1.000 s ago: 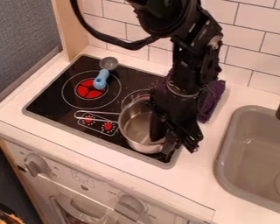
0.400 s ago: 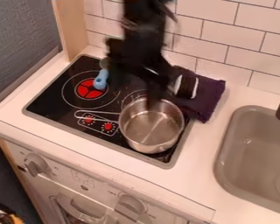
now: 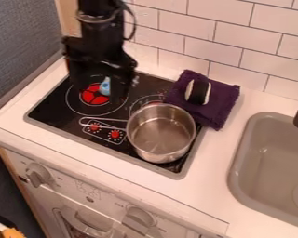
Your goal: Moved the silver pot on the lower right corner of the burner
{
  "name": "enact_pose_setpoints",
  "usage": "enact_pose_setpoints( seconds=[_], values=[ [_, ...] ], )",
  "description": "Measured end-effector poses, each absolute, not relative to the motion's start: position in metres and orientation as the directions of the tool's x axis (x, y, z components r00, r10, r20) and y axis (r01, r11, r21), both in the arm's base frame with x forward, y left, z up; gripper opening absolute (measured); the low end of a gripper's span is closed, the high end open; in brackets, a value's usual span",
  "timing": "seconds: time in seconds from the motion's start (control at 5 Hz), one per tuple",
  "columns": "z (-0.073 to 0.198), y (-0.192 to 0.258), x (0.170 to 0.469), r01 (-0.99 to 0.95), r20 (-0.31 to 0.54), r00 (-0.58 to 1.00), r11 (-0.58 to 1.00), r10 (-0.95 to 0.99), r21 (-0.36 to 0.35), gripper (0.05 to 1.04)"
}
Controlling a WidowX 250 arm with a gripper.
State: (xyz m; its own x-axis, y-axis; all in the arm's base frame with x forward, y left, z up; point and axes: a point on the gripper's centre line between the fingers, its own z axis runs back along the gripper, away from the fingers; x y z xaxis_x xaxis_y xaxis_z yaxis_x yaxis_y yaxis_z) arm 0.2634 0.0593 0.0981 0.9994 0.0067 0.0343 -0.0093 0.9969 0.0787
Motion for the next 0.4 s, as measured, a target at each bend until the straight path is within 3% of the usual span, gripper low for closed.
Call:
enact_pose_setpoints(
  seconds=[0.4],
  values=[
    [0.0907,0.0640,0.2631,-0.007,0.003,1.000,0.997,0.007,0.074,1.001]
  ],
)
